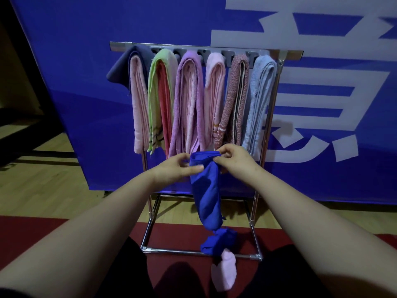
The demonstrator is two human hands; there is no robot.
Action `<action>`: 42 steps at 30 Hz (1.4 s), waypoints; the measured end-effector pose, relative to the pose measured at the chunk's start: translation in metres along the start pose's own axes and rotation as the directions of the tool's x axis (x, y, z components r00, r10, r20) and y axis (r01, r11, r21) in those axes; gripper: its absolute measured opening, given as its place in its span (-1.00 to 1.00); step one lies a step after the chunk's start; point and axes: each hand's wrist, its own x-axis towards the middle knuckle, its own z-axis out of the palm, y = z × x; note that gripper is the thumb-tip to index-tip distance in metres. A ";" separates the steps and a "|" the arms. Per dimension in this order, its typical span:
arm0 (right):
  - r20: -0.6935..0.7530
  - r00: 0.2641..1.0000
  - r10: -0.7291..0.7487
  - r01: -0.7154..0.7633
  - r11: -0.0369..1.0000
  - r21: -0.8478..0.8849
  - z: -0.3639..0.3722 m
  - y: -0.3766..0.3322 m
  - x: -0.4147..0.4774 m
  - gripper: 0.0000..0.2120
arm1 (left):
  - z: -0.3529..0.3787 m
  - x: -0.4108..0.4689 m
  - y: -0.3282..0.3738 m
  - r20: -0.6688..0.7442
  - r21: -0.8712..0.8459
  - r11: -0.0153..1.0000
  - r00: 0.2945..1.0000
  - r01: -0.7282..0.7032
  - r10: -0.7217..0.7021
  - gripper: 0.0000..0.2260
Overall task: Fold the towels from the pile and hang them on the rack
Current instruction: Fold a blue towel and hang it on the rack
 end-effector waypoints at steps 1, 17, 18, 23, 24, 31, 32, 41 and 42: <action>-0.008 1.000 0.004 -0.004 0.999 0.039 0.001 -0.004 0.000 -0.94 | 0.002 0.000 -0.006 0.016 0.003 1.000 1.000 -0.001 0.001 -0.58; -0.337 0.923 0.183 -0.074 0.947 0.311 -0.013 -0.001 0.011 -0.91 | 0.024 -0.002 -0.027 0.058 -0.265 0.960 0.995 0.093 -0.081 -0.83; -0.347 0.914 0.208 -0.096 0.945 0.313 -0.012 0.004 0.013 -0.88 | 0.024 -0.002 -0.024 0.065 -0.271 0.959 0.995 0.088 -0.072 -0.81; -0.210 0.912 0.352 -0.264 0.896 0.358 -0.002 0.017 0.012 -0.85 | 0.020 0.002 -0.011 0.008 -0.381 0.923 0.999 0.049 -0.050 -0.75; -0.165 0.917 0.362 -0.295 0.898 0.328 0.001 0.017 0.009 -0.85 | 0.020 0.003 -0.007 -0.009 -0.386 0.921 0.998 0.047 -0.055 -0.79; 0.055 0.991 -0.122 0.133 0.873 -0.470 0.014 0.024 -0.007 -0.35 | 0.019 0.010 0.009 -0.128 -0.446 0.892 0.982 0.069 -0.140 -0.83; 0.056 0.977 -0.205 0.205 0.838 -0.505 0.016 0.023 -0.008 -0.36 | 0.020 0.010 0.010 -0.118 -0.449 0.889 0.981 0.084 -0.153 -0.80; 0.039 0.881 -0.471 0.397 0.691 -0.604 0.021 0.002 -0.012 -0.80 | 0.015 0.013 0.014 -0.092 -0.302 0.939 0.975 0.166 -0.202 -0.72; 0.028 0.884 -0.467 0.384 0.689 -0.615 0.022 0.001 -0.011 -0.83 | 0.015 0.016 0.013 -0.157 -0.195 0.969 0.970 0.152 -0.184 -0.74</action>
